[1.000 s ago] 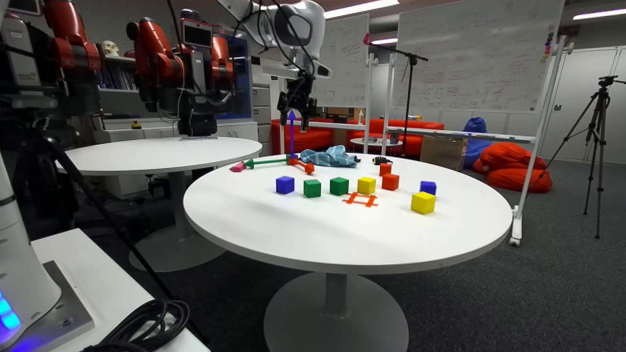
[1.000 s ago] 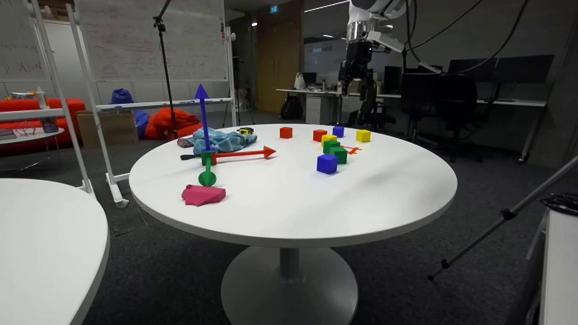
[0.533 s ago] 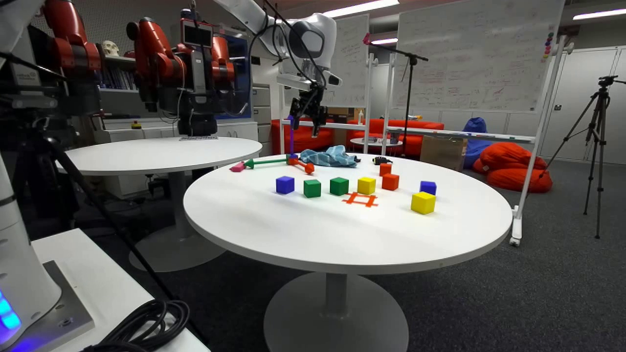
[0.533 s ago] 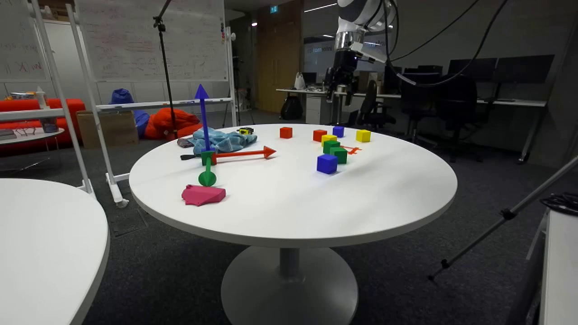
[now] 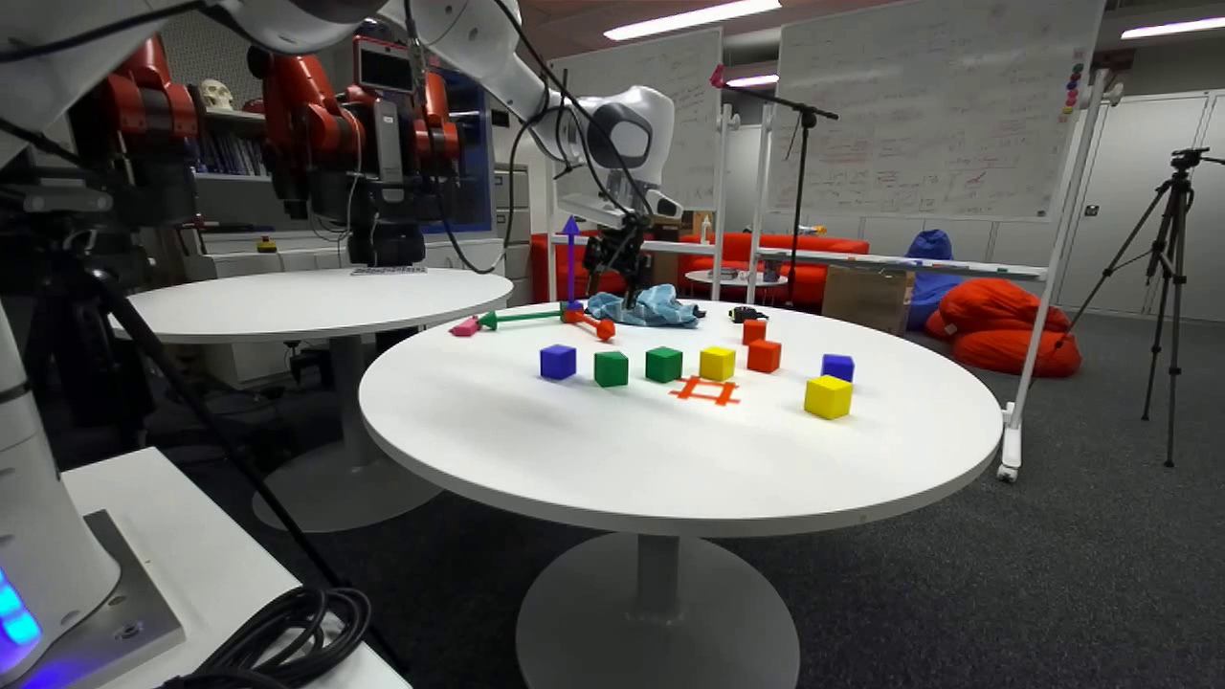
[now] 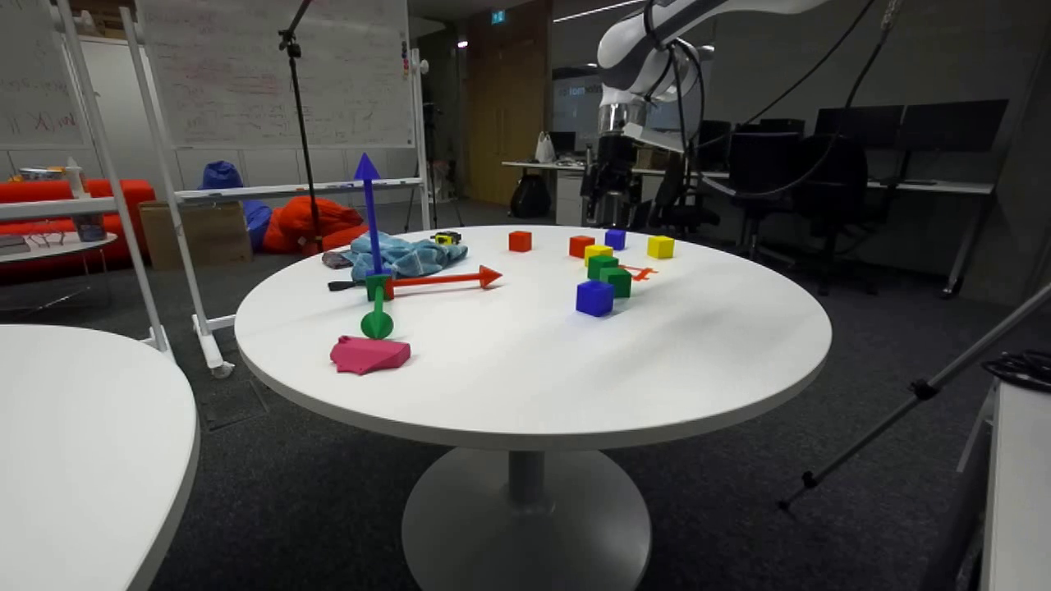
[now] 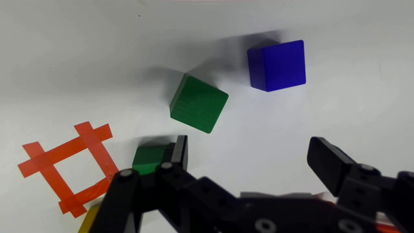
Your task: Put the green block on the other green block
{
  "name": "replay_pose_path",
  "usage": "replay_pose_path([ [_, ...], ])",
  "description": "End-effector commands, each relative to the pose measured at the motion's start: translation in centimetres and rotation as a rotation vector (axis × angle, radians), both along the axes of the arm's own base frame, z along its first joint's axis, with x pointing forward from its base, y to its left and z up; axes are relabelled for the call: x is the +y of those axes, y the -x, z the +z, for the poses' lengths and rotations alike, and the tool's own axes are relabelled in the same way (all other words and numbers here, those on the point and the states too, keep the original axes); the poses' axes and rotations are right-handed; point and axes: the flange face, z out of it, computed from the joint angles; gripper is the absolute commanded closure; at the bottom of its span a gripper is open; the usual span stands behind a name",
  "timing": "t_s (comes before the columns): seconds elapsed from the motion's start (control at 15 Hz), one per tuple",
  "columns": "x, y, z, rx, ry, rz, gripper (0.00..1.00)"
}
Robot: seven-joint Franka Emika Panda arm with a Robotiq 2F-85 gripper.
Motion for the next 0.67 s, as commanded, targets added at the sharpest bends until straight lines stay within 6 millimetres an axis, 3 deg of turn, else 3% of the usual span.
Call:
replay_pose_path([
  [0.0,-0.2,-0.8,-2.9,0.027,0.001,-0.014,0.0],
  [0.2,-0.7,-0.8,-5.0,0.053,0.003,-0.02,0.0],
  [0.6,-1.8,-0.3,-6.7,0.076,0.011,-0.029,0.0],
])
